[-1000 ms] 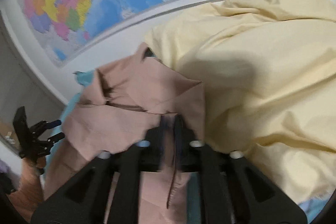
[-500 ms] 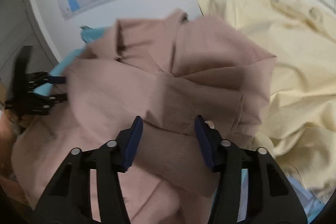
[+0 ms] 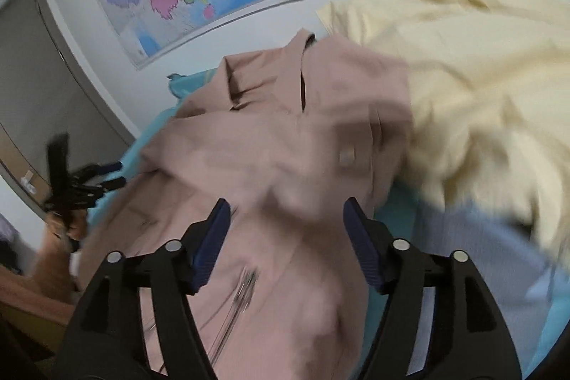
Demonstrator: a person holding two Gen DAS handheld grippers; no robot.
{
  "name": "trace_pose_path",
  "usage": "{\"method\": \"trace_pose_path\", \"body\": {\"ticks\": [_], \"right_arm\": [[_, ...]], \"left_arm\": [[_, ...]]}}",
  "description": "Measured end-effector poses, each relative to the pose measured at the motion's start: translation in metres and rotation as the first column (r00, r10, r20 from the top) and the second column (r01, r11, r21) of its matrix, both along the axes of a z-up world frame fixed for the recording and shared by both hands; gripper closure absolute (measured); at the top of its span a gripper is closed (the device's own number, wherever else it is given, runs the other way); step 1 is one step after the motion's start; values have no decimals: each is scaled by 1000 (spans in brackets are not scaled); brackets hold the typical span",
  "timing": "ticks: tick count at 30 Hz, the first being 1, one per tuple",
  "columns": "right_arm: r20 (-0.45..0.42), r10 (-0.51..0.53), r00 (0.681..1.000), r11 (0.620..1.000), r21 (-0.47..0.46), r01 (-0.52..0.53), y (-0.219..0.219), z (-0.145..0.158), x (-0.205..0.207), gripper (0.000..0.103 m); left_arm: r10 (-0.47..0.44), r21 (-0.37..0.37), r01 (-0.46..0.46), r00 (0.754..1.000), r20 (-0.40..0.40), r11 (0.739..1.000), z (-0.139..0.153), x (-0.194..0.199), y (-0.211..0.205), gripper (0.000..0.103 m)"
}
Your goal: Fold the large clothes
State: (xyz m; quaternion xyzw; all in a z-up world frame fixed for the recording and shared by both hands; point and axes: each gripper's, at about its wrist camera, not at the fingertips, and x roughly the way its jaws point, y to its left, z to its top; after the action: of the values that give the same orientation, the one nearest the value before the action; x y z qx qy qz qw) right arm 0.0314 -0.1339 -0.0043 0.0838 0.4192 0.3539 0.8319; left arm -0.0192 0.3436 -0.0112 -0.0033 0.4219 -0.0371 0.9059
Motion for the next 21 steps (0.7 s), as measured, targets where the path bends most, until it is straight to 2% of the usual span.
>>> {"method": "trace_pose_path", "body": {"ticks": [2,4,7,9,12,14,18,21], "right_arm": [[-33,-25,999,1000,13,25,-13,-8,-14,26],[-72,-40,997,999,25,42,-26,-15,-29,26],[-137,-56,989,994,90,68,-48,-24,-48,21],[-166,-56,985,991,109,75,-58,-30,-63,21],[-199,-48,979,990,119,73,-64,-36,-80,17],[-217,-34,976,990,128,63,-65,-40,-91,15],[-241,13,970,994,111,15,-56,-49,-109,14],[-215,58,975,993,110,-35,-45,-50,-122,11]], "left_arm": [[13,-41,-14,1000,-15,999,-4,-15,8,21],[25,-92,-29,999,-44,995,-11,-31,15,21],[29,-145,-40,997,-74,989,-18,-50,20,21],[4,-197,-22,996,-89,980,-22,-63,19,21],[-36,-232,12,994,-100,973,-28,-79,8,20],[-70,-275,35,990,-121,961,-33,-85,2,16],[-114,-274,79,987,-114,959,-36,-98,-15,10],[-159,-292,120,981,-112,949,-38,-107,-26,9]]}}
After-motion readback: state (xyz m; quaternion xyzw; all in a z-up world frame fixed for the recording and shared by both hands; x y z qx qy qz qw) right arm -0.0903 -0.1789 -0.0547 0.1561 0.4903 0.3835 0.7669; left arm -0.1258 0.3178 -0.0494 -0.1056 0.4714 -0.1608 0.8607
